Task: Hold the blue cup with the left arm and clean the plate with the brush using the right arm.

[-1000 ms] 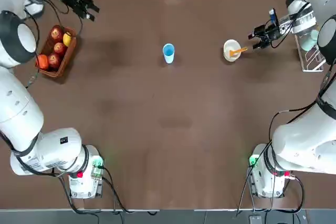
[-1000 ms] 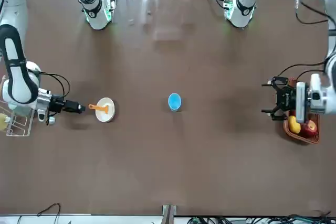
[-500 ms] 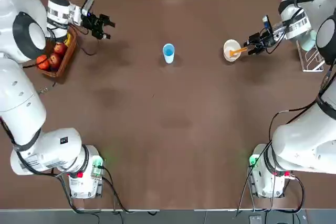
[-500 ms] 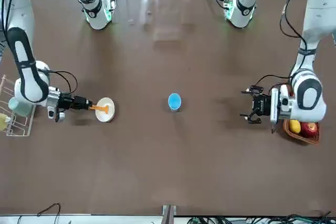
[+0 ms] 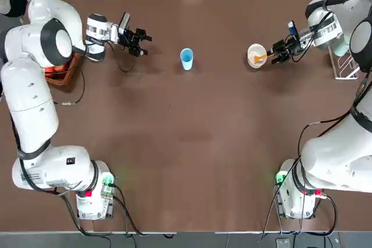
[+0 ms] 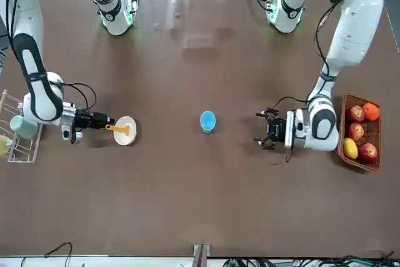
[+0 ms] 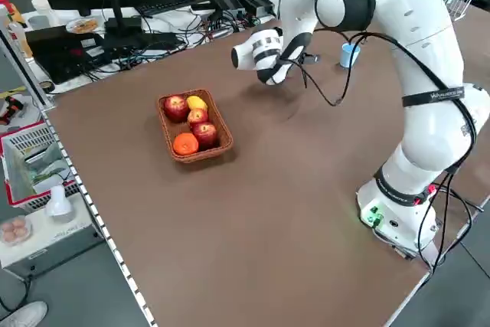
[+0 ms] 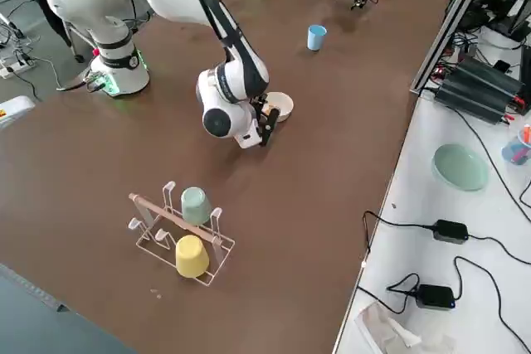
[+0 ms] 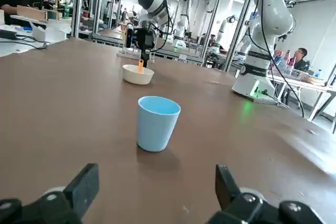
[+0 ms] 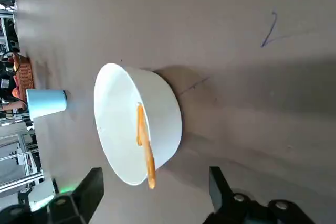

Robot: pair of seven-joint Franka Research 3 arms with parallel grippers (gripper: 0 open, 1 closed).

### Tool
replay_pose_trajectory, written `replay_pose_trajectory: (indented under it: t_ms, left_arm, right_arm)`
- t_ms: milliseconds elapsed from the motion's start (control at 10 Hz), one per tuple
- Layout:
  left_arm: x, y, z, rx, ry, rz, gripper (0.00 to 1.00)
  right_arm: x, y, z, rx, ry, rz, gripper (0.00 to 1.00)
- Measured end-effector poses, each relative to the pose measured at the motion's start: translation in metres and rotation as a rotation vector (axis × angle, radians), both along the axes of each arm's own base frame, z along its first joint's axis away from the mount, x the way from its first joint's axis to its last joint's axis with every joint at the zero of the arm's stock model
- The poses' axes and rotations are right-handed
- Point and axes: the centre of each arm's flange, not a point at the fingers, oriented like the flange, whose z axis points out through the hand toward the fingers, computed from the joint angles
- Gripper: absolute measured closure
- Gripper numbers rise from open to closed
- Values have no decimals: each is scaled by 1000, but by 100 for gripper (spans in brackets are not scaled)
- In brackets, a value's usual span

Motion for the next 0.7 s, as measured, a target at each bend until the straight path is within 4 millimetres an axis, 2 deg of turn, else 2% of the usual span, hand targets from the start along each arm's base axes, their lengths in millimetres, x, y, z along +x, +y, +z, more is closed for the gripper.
replay_pose_trajectory:
  t_ms: [200, 300, 500, 700]
  left_arm:
    - [-5, -32, -8, -23, -5, 4, 2]
    - [-9, -48, -14, -44, -21, 11, 2]
    - [-19, -76, -29, -67, -31, 18, 1]
    - [-28, -92, -47, -92, -40, 30, 1]
  right_arm:
    - [-3, 2, -2, 4, 7, 1, 24]
    - [-5, 2, -3, 6, 10, 0, 41]
    - [-6, -6, 0, 10, 7, -15, 42]
    - [-5, -11, 3, 6, -2, -29, 41]
